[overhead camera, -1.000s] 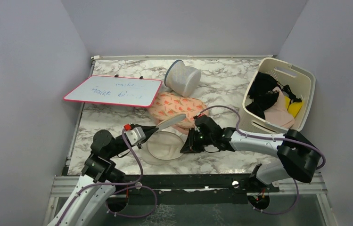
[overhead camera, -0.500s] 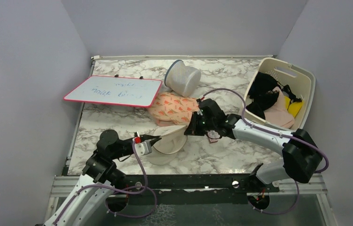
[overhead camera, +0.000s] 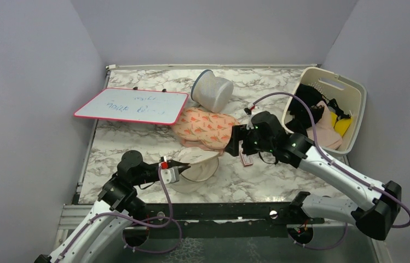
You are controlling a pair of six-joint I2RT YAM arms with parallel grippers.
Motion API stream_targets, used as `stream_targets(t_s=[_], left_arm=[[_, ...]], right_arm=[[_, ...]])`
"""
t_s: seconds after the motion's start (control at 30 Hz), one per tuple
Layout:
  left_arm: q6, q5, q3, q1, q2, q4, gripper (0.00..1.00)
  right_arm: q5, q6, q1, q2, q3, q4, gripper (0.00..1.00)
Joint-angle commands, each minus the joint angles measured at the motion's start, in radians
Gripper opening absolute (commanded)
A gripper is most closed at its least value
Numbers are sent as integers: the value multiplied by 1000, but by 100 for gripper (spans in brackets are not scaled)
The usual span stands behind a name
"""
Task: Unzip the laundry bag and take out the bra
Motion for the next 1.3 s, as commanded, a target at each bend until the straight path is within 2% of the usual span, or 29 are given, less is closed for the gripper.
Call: stream_targets(t_s=[0.0, 0.1, 0.23, 0.4, 0.53, 0.63, 0.73, 0.8, 0.9, 1.03, 1.13, 1.27], left_arm=[[-16, 54, -19, -26, -11, 46, 7], [-27, 55, -16, -27, -5, 47, 26], [-60, 63, -19, -27, -28, 67, 44], [-120, 17, -25, -27, -98, 115, 83], [-218, -82, -24, -28, -174, 164, 97], [-302, -242, 2, -29, -237, 180, 99], [-404, -432, 43, -29, -261, 177, 99], [-500, -509, 78, -29, -224, 187, 99], [-569, -519, 204, -30, -54, 131, 99], [-615, -635, 419, -29, 228, 66, 99], [-650, -672, 449, -29, 289, 171, 99], [-680, -730, 348, -28, 217, 345, 99]], right_arm=[[89, -68, 6, -80, -20, -27, 76], [53, -92, 6, -68, -11, 2, 76], [-5, -110, 5, -2, 28, 13, 76], [-146, -98, 6, 48, 23, 71, 77], [-294, -77, 6, 47, -60, 190, 82], [-390, -43, 16, 51, -133, 302, 83], [-387, 18, 68, 77, -197, 393, 83], [-348, 63, 126, 100, -220, 441, 80], [-283, 129, 215, 154, -235, 505, 73], [-193, 171, 318, 250, -201, 536, 73], [-125, 188, 354, 312, -184, 562, 74], [-72, 193, 356, 395, -180, 628, 75]])
